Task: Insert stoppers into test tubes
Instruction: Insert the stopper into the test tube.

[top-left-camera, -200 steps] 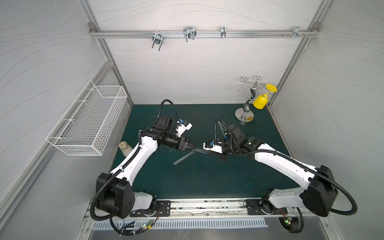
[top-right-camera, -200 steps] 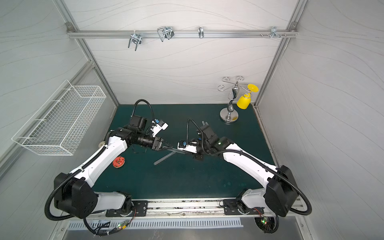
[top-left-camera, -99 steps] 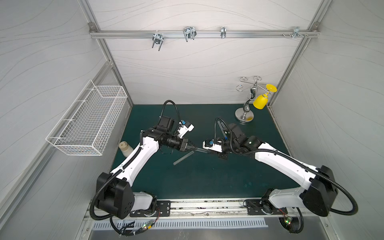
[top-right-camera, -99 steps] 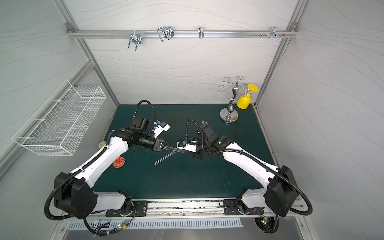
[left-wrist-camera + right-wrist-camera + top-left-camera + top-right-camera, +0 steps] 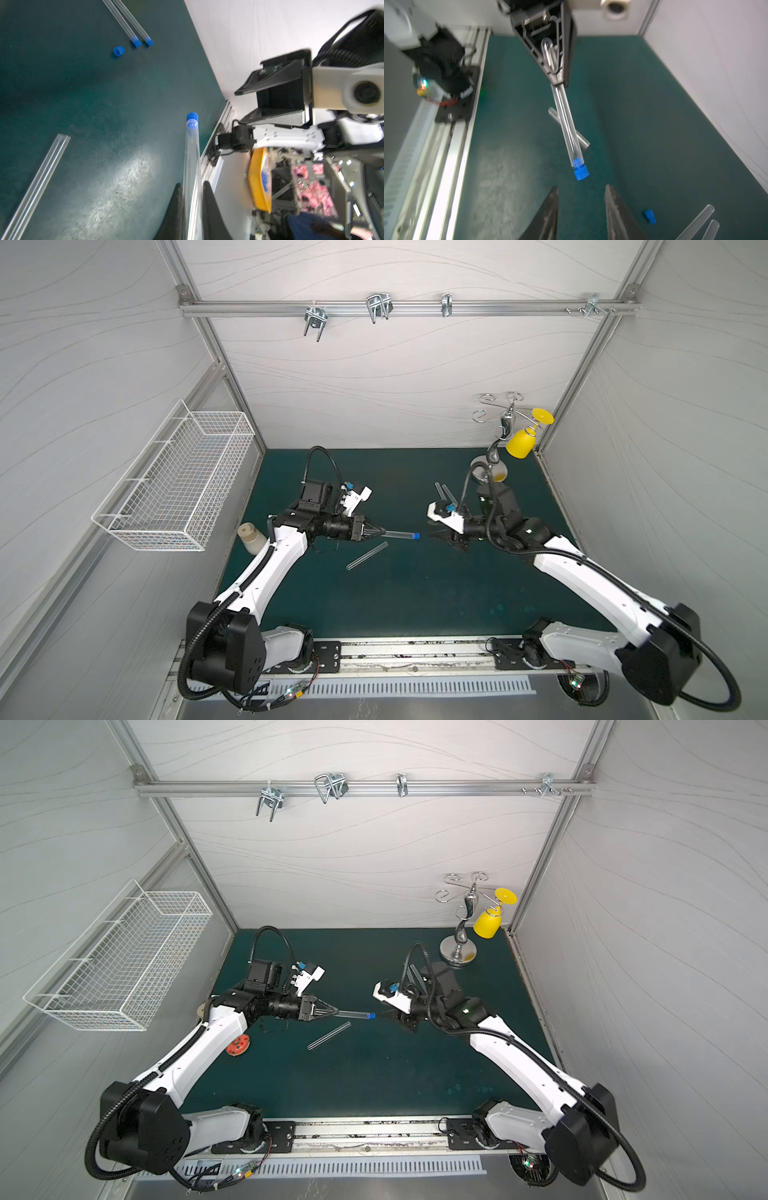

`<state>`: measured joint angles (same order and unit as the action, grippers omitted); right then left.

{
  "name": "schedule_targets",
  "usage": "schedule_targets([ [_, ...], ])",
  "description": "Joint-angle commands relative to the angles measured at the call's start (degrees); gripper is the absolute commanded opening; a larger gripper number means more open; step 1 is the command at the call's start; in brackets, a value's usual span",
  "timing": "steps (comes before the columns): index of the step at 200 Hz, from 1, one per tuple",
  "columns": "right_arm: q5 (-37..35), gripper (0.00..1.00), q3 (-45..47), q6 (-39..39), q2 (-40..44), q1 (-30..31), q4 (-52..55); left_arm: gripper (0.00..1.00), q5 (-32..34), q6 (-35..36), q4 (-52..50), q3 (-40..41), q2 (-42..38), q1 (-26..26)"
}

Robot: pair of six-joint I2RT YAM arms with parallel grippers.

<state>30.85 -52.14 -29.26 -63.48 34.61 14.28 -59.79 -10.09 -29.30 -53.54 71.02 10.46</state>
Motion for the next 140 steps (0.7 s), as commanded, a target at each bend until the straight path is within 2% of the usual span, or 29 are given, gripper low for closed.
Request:
schedule_targets([
  [1, 7.8, 0.38, 6.0, 11.0, 2.1, -2.9, -13.8, 0.0, -5.8, -12.4, 13.2, 1.7, -1.9, -1.2],
  [26, 10.4, 0.33, 12.8, 17.1, 2.6, -5.1, -25.2, 0.0, -7.8, -16.0, 16.5, 2.2, -2.3, -1.4],
  [46, 10.3, 0.3, 15.2, 17.1, 1.7, -5.4, -29.4, 0.0, -9.6, -17.6, 18.9, 2.8, -2.4, -1.4],
  [98, 13.4, 0.28, 16.2, 14.9, -1.6, -5.0, -35.3, 0.0, -12.3, -18.9, 21.5, 3.4, -2.2, -1.4],
  [140, 14.5, 0.27, 14.7, 13.4, -3.0, -4.7, -33.9, 0.0, -12.5, -18.3, 21.4, 3.3, -2.1, -1.4],
])
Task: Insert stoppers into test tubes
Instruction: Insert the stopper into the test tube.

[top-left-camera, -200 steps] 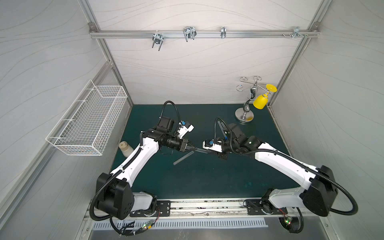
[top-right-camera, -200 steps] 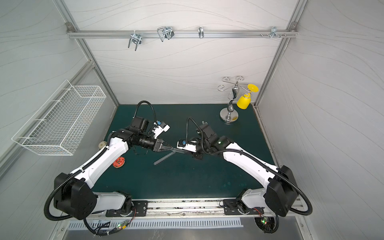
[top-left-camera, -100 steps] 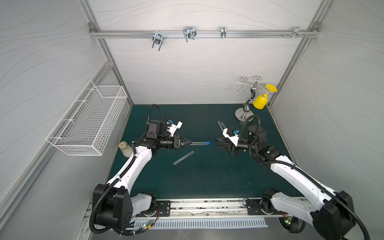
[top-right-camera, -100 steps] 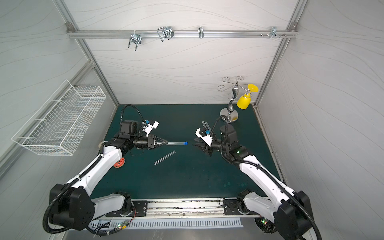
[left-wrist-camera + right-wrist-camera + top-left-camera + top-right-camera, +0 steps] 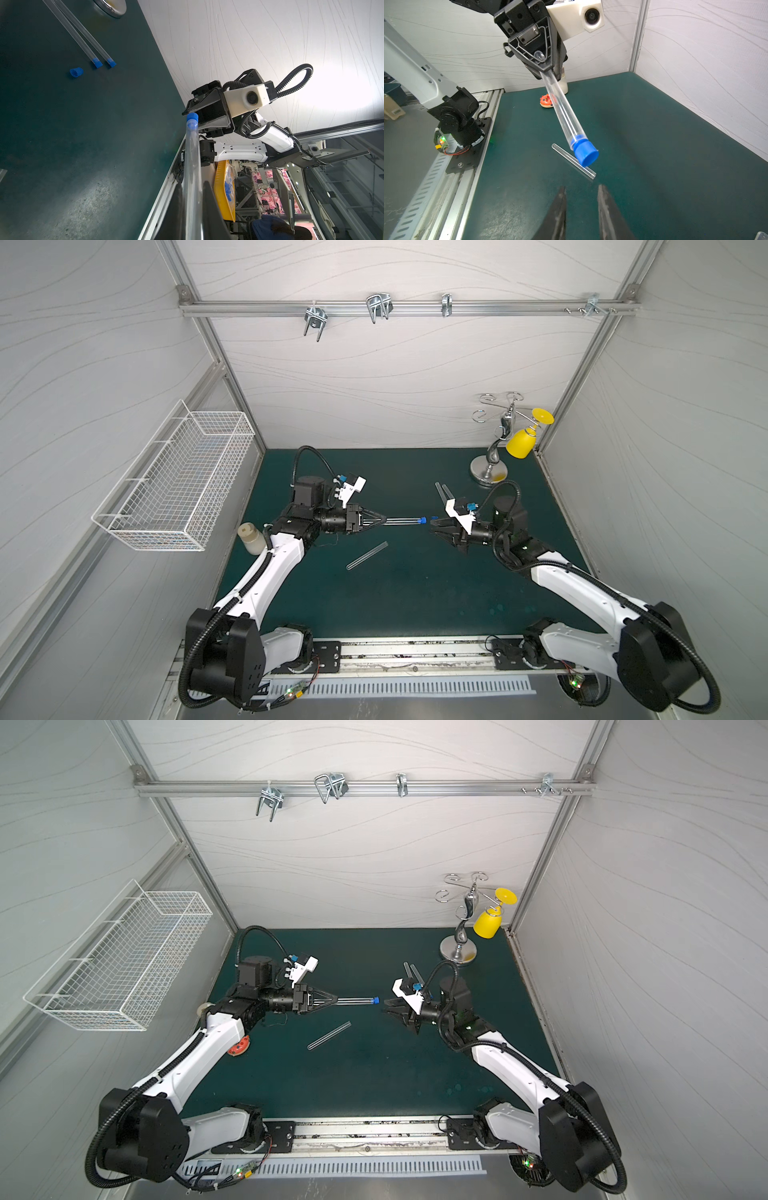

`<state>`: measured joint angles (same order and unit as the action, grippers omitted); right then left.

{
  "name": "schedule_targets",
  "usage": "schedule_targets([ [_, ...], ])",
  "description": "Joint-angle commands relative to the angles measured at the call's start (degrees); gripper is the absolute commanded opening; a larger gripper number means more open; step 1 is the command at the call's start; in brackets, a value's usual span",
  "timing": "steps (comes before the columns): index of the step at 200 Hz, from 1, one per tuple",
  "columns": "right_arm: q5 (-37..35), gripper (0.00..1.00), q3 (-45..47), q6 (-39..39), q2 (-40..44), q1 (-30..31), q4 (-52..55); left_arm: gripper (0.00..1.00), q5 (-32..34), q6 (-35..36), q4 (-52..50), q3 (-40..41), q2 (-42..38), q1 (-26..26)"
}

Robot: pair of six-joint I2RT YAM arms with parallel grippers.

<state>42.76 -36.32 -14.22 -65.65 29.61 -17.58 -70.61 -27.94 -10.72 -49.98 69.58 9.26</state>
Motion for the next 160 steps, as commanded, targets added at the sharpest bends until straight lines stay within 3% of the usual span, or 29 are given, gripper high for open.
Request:
schedule_targets([
  [1, 2.6, 0.27, -1.1, -1.7, -0.9, 0.3, -2.0, 0.0, -1.7, -0.5, 2.8, -0.2, -0.7, -0.1],
  [160, 4.9, 0.22, -5.6, -3.7, -3.2, 1.0, 2.2, 0.0, -1.9, 1.2, 1.3, -0.6, -0.5, 0.3],
])
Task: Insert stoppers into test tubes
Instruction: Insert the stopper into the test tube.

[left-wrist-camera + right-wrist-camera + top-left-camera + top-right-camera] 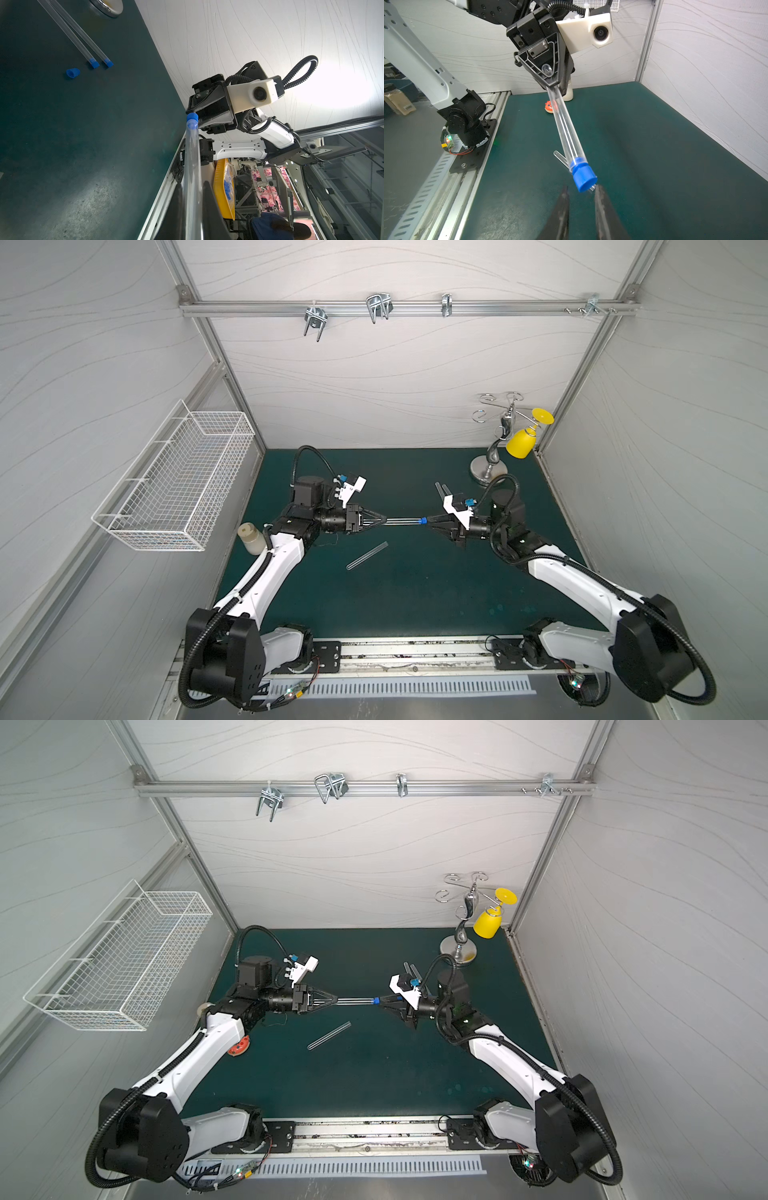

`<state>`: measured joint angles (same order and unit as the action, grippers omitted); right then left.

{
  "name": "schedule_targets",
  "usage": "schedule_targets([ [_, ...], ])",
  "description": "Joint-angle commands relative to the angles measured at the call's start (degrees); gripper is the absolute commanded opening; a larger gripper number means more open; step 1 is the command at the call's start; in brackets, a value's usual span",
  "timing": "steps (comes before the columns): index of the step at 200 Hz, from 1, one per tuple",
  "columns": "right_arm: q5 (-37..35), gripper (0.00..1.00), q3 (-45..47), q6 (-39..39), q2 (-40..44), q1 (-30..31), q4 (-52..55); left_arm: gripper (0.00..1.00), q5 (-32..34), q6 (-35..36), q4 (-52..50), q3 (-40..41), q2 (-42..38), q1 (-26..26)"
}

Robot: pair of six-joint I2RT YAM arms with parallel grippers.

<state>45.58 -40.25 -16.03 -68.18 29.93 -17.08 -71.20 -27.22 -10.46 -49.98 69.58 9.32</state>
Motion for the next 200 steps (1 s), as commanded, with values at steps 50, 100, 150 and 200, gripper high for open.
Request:
schedule_targets([
  [50, 2.5, 0.18, -3.0, -3.7, -1.2, 2.1, 3.8, 0.0, -1.0, 0.3, 1.0, -0.6, -0.4, 0.3],
  [100, 2.6, 0.14, -4.4, -4.6, -1.8, 3.4, 5.0, 0.0, -1.0, 0.1, 1.1, -0.6, -0.5, 0.6],
  [150, 2.6, 0.12, -5.8, -5.0, -2.3, 4.8, 4.2, 0.0, -1.8, 0.8, 1.3, -0.4, -0.4, 1.2],
  [200, 3.5, 0.05, -6.0, -5.1, -2.7, 5.3, 1.8, 0.0, -2.3, 0.8, 1.5, -0.4, -0.4, 1.7],
])
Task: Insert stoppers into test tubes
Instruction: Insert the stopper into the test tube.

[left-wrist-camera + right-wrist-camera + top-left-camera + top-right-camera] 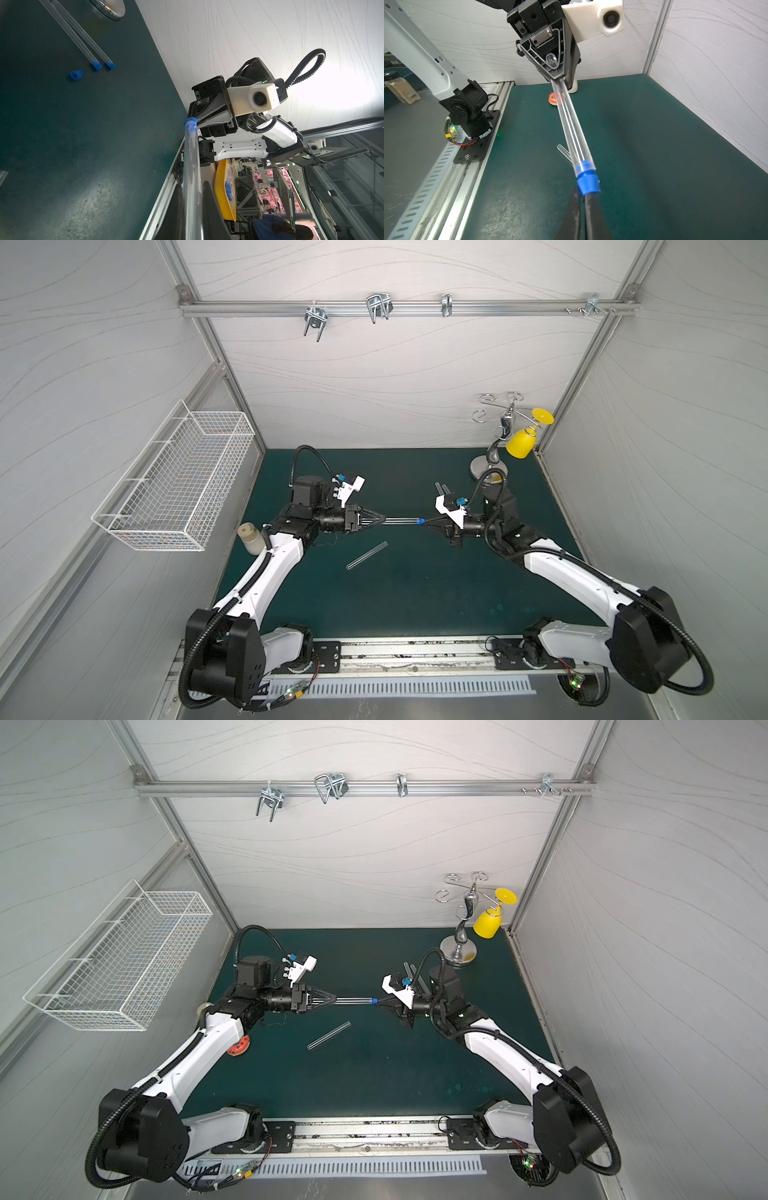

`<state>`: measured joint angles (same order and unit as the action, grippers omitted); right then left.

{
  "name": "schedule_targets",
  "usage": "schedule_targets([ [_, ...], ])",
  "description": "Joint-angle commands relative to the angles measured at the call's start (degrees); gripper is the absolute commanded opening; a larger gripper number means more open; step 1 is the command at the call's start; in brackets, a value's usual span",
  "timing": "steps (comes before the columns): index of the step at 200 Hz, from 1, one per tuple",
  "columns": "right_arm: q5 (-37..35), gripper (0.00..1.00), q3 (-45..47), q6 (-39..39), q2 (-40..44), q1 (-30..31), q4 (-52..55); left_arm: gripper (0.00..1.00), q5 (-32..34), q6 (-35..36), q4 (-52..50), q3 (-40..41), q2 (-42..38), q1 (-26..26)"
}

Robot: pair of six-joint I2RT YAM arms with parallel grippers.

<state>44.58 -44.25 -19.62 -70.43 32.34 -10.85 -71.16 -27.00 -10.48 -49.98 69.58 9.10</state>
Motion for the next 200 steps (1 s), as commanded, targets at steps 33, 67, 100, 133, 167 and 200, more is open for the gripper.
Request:
schedule_targets([
  [33, 6.3, 0.0, -2.5, -1.8, -0.9, 3.0, -4.8, 0.0, -2.4, 0.1, 2.0, -0.4, -0.3, 2.0],
  [67, 6.2, 0.03, -3.8, -7.3, -0.9, 2.7, -0.2, 0.0, -4.1, 1.6, 1.8, -0.1, -0.1, 2.3],
  [100, 6.6, 0.04, -4.9, -14.3, -0.4, 2.1, 3.4, 0.0, -6.8, 6.6, -2.0, -1.5, 0.2, 2.6],
  [133, 7.0, 0.03, -5.4, -18.8, -0.2, 2.7, 4.0, 0.0, -9.1, 12.0, -6.5, -3.0, 0.7, 3.5],
  [167, 7.6, 0.03, -7.0, -24.1, -0.5, 3.5, 7.3, 0.0, -9.9, 16.7, -10.7, -4.2, 0.8, 3.9],
  [200, 7.5, 0.03, -9.1, -30.8, -0.2, 4.7, 13.5, 0.0, -9.9, 19.5, -13.4, -4.9, 0.9, 4.0],
])
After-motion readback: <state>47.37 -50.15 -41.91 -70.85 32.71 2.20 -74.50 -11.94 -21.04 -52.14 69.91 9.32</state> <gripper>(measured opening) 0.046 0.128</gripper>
